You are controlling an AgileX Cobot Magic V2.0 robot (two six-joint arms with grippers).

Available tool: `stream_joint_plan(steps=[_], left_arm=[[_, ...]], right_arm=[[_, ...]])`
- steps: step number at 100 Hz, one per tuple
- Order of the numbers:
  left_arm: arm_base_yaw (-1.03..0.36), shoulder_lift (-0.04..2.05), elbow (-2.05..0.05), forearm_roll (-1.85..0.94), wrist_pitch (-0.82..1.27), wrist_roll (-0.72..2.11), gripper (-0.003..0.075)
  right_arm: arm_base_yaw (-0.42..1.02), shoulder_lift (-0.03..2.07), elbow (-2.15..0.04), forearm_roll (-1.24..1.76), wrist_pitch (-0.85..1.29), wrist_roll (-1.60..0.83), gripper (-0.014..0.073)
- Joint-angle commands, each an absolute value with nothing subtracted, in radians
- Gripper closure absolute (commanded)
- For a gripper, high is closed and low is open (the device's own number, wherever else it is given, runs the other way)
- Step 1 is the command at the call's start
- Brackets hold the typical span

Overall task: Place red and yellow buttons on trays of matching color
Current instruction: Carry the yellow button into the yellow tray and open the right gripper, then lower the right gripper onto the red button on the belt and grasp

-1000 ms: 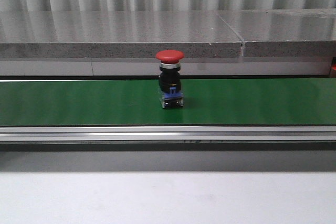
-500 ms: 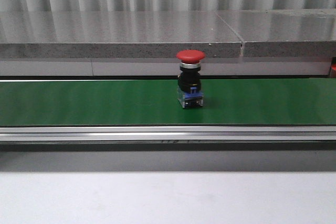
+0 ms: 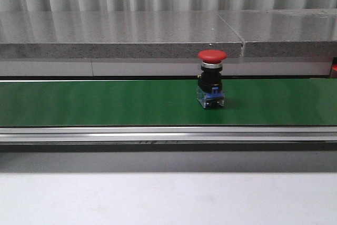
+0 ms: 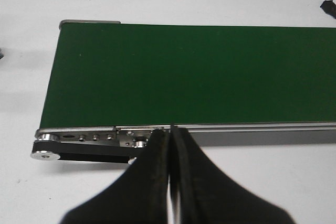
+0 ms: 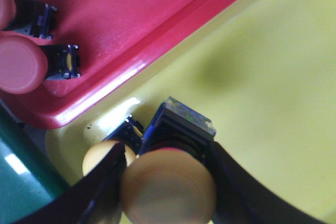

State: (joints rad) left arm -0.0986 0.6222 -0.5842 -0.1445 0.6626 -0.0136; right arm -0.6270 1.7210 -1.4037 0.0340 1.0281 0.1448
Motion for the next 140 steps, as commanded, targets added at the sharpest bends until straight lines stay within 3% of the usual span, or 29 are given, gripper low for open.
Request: stream_joint_plan(steps=[1,60,70,80,87,140], left_arm=[[-0.104,0.624,-0.609,-0.16,0.6,-0.013,0.074],[-0.104,0.624,-0.609,-0.16,0.602,-0.013,0.074],[-0.104,0.624,-0.609,-0.16,0.602,-0.013,0.074],[-0.104,0.624,-0.609,-0.16,0.602,-0.013,0.074],[-0.104,0.624,-0.609,-0.16,0.602,-0.013,0.074],[-0.104,0.624,-0.609,-0.16,0.602,-0.013,0.074]], right_arm=[[-0.632,1.717,-1.439,0.039,0.991,0.145,0.0358],[-0.632,1.857,-1.421,0.038,0.933,0.145,0.0351],[-0.632,1.864,-1.421,0.038,0.929,0.144,0.027],[-0.632,1.864,-1.421,0.033,0.923,0.144,0.008],[-0.632,1.864,-1.421,0.032,0.916,0.144,0.0002],[-0.618,1.683,-1.426,0.018,0.941,0.113,-0.0008]])
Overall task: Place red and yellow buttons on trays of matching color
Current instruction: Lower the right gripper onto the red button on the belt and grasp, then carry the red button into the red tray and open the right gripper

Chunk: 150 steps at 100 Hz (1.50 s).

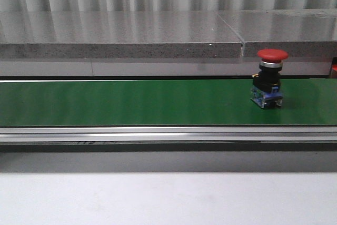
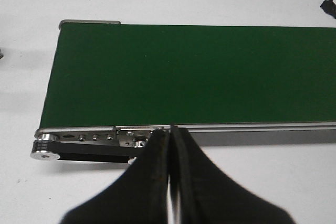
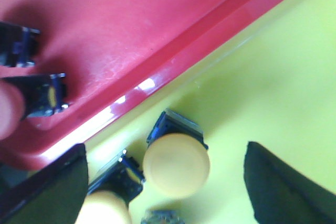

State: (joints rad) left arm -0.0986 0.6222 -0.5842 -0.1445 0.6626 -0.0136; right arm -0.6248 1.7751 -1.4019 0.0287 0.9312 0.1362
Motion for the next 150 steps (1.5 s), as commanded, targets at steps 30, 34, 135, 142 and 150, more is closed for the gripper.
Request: stream_joint_plan(steps=[30,34,135,142,150], left_arm=[[-0.104,0.624,-0.609,-0.16,0.602,-0.013,0.074],[-0.104,0.624,-0.609,-0.16,0.602,-0.013,0.074],[-0.104,0.624,-0.609,-0.16,0.602,-0.013,0.074],[-0.104,0.624,-0.609,-0.16,0.602,-0.013,0.074],[-0.104,0.624,-0.609,-0.16,0.602,-0.013,0.074]], right_arm=[[-0.486,1.519,-1.426,0.019,1.054,0.047,-0.0008],[-0.456,1.505,-1.425,0.019,1.063,0.045,-0.0008],[-0.01,1.528,-1.424,0.173,1.145,-0.174,-0.0008],[-0.01,1.544,-1.424,0.171,1.15,-0.183,-0.0008],[-0.01,1.57,-1.424,0.169,1.16,-0.187,-0.0008]])
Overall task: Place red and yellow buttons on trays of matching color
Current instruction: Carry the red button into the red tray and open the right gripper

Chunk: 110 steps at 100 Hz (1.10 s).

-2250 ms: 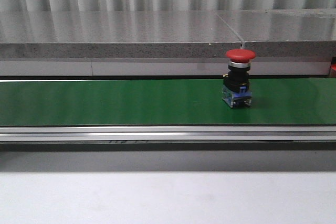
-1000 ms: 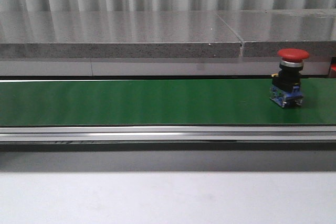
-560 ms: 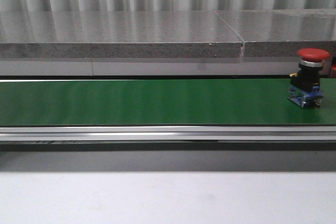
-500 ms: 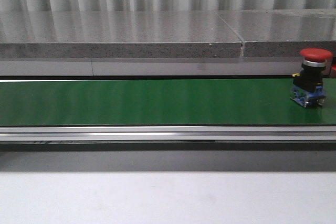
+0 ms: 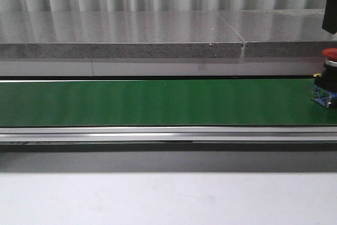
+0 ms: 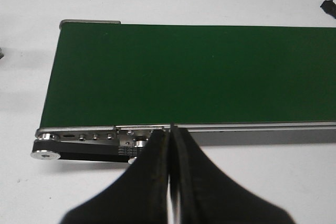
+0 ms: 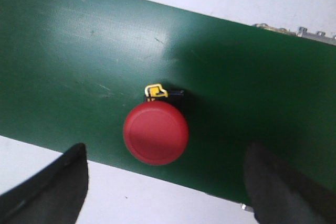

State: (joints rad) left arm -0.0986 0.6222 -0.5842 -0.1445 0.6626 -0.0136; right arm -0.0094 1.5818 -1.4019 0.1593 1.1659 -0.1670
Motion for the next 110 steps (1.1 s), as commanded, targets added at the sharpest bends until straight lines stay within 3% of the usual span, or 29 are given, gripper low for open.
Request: stream_joint_plan(steps=[1,24,44,52,79,110], left_arm=[[-0.104,0.624,-0.609,-0.16,0.602,-0.013,0.074],[-0.104,0.624,-0.609,-0.16,0.602,-0.013,0.074],[-0.104,0.624,-0.609,-0.16,0.602,-0.013,0.074],[-0.104,0.624,-0.609,-0.16,0.602,-0.013,0.074],[-0.104,0.624,-0.609,-0.16,0.602,-0.013,0.074],[-0.104,0.624,-0.609,-0.16,0.602,-0.013,0.074]], right_arm=[[-0.01,1.572,-1.424,0.169,1.161,-0.187,-0.0008],[-0.015,1.655,-1.424,0.099,1.166,-0.19,0.0024],[-0.016,1.685,-1.424,0.09,1.146,-0.19,0.03],[-0.016,1.685,-1.424,0.087,1.142,-0.19,0.0372],[-0.043,1.637,-1.43,0.078,1.108,-0.129,0.0382],[-0.192,1.602,-1.547,-0.009,1.122,0.0,0.0382]])
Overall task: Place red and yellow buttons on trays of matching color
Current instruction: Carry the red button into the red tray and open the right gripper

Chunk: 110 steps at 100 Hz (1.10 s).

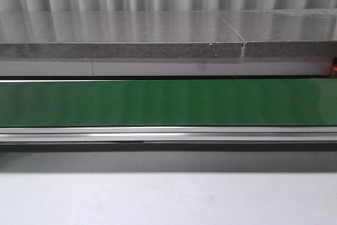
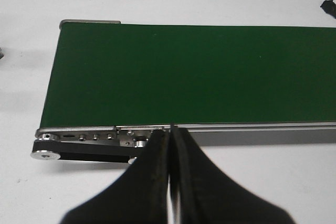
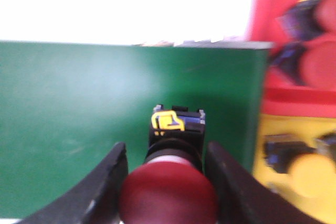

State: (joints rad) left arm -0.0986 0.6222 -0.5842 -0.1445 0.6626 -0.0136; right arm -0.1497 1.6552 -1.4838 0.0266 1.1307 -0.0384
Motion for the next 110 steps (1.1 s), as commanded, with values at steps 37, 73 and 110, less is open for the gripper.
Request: stream_joint_plan(steps=[37,73,110], left_arm=[[-0.104,0.624,-0.609,-0.16,0.602,-0.013,0.074],[-0.104,0.624,-0.609,-0.16,0.602,-0.013,0.074],[-0.104,0.624,-0.609,-0.16,0.602,-0.013,0.074]], right_arm=[[-0.45,1.642,-1.645,0.006,1.041,0.028,0.0382],[-0.539,1.866,-1.776,0.084,0.984,0.029,0.0382],[-0.533,2.008,-1.813,0.116,0.903,0.029,0.0382]])
